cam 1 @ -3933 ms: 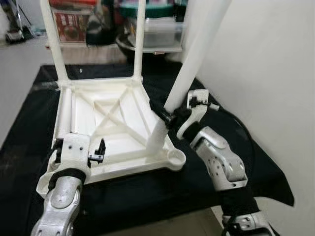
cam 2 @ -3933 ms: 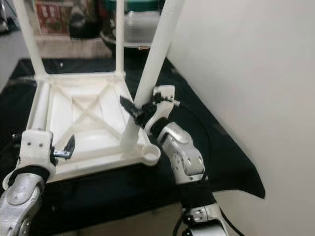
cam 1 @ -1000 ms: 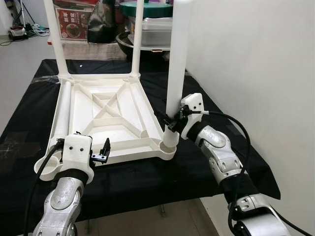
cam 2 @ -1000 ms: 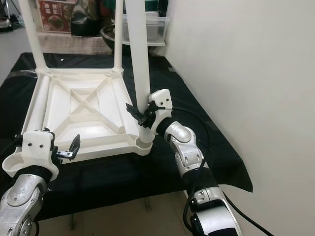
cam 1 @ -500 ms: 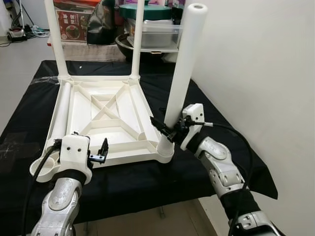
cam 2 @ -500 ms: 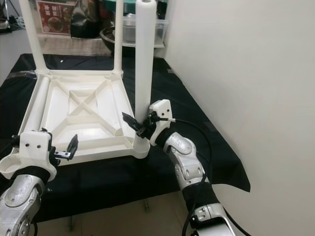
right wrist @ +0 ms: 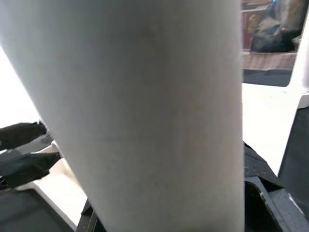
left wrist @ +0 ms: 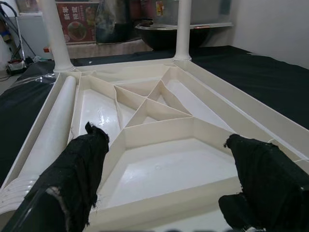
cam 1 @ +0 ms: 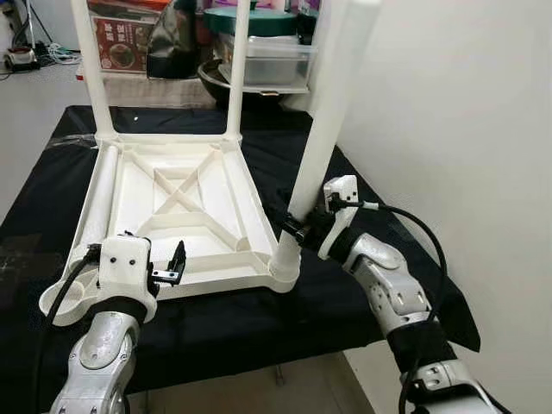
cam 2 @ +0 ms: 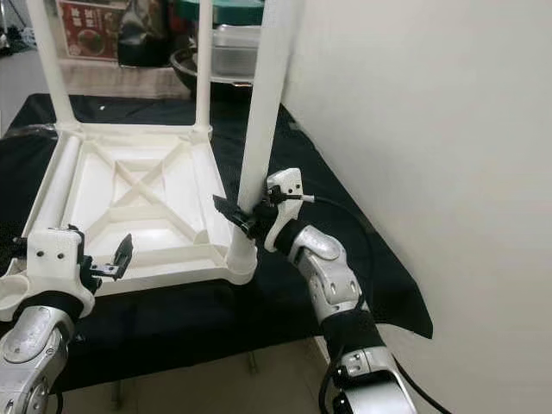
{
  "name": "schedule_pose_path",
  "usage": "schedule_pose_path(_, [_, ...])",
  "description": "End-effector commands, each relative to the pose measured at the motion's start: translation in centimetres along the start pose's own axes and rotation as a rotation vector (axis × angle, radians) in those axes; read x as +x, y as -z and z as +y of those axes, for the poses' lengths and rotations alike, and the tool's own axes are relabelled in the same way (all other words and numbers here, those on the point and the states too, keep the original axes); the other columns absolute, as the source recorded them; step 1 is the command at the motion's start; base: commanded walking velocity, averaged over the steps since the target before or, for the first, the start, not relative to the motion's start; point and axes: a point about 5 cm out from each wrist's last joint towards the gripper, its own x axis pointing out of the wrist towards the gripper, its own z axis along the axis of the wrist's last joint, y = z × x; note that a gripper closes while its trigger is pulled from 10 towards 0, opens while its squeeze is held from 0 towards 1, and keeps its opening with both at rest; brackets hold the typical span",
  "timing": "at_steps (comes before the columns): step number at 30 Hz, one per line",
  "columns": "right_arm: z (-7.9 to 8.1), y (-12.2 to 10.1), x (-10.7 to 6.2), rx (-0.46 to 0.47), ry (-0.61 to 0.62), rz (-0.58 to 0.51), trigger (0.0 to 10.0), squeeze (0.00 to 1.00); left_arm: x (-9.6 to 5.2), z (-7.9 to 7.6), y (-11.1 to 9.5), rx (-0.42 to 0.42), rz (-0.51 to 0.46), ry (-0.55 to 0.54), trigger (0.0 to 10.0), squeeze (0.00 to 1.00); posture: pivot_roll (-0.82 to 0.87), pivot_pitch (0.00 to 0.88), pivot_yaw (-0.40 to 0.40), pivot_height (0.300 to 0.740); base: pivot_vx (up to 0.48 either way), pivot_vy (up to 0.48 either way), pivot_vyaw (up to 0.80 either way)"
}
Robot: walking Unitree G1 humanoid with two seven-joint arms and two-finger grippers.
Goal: Building children table
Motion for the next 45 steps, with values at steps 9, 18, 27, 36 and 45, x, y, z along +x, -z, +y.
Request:
schedule_pose_path(9, [1.6, 2.9, -0.8, 0.114, -0.143, 0.102, 10.0, 0.0, -0.1, 0.0, 0.2, -0.02, 0.015, -0.018, 10.0, 0.0, 0.14, 0.0, -0.151, 0.74, 0.0, 0.0, 0.0])
schedule_pose_path(18, [3.0, 3.0, -1.3, 0.062, -0.343, 0.105, 10.0, 0.0, -0.1, 0.4, 0.1, -0.055, 0.016, -0.036, 10.0, 0.0, 0.15, 0.0, -0.15, 0.74, 0.0, 0.0, 0.0])
schedule_pose_path(27, [3.2, 3.2, -0.9, 0.074, -0.362, 0.119, 10.0, 0.0, 0.0, 0.4, 0.0, -0.073, 0.016, -0.043, 10.0, 0.0, 0.15, 0.0, -0.153, 0.74, 0.0, 0.0, 0.0])
schedule_pose_path(36, [-3.3, 7.4, -3.5, 0.207, 0.816, 0.28, 10.0, 0.0, -0.3, 1.3, -0.6, -0.085, 0.002, -0.097, 10.0, 0.0, 0.16, 0.0, -0.156, 0.74, 0.0, 0.0, 0.0])
schedule_pose_path(45, [-2.7, 7.0, -3.8, 0.232, 0.854, 0.21, 10.0, 0.0, -0.3, 1.9, -0.8, -0.071, -0.004, -0.107, 10.0, 0.0, 0.16, 0.0, -0.142, 0.74, 0.0, 0.0, 0.0])
